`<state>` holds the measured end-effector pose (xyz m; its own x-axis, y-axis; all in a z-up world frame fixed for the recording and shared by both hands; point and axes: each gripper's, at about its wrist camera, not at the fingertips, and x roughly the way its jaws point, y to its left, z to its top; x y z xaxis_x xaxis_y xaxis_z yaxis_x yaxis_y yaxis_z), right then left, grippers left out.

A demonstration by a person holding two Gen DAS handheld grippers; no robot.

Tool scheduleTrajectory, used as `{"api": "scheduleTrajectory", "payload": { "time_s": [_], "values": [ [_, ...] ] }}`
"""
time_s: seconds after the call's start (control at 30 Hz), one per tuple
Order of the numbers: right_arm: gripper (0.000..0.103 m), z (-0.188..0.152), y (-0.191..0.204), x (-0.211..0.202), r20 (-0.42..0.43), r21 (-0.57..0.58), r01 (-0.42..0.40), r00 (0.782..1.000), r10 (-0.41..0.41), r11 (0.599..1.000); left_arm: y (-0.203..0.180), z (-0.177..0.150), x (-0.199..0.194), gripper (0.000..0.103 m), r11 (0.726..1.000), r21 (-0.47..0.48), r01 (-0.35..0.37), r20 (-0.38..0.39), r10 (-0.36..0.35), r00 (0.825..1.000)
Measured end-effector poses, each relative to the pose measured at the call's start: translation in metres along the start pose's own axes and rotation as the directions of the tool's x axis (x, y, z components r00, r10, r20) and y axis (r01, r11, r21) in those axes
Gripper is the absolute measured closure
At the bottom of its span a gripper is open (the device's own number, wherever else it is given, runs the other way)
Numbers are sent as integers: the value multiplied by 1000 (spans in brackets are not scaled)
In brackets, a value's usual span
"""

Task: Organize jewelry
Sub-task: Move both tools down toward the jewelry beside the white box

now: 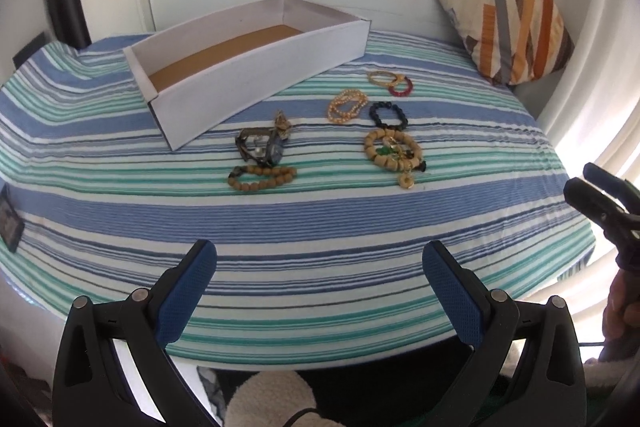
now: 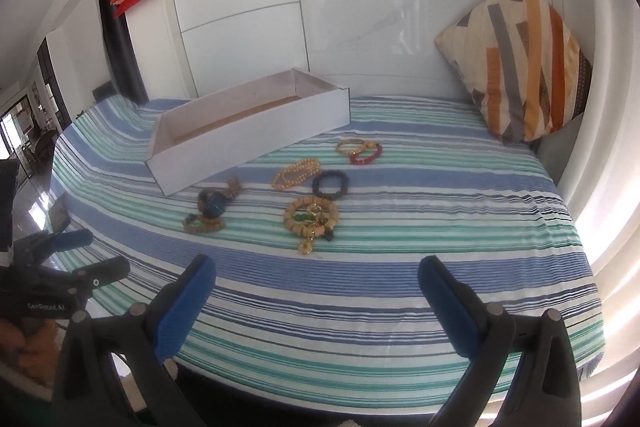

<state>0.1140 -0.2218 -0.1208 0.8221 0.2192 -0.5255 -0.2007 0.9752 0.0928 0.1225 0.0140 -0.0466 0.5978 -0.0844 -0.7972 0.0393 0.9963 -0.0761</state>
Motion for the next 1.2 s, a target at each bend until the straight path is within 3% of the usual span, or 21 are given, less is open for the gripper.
{"api": "scheduleTrajectory", "payload": {
  "time_s": [0.17,0.37,0.67,0.87,1.03,1.2],
  "values": [
    [0,11,-8,51,-91,-20,-17,996,15,1000,11,19,43,1,999,-37,-17,-87,13,996],
    [0,27,-14,110,-215,-44,-56,976,45,997,31,47,82,1,996,-83,-46,-176,31,984],
    [0,52,-18,143,-312,-85,-49,950,20,995,58,77,102,1,988,-139,-75,-267,36,963],
    [0,67,-27,151,-350,-31,-43,936,30,999,46,94,109,1,998,-62,-20,-264,3,965],
    [0,71,-41,166,-411,34,-27,911,38,999,42,102,138,4,1000,-5,-12,-291,10,957],
    [0,79,-52,174,-438,85,1,898,37,996,48,99,163,15,1000,12,-4,-324,8,946]
  ]
}}
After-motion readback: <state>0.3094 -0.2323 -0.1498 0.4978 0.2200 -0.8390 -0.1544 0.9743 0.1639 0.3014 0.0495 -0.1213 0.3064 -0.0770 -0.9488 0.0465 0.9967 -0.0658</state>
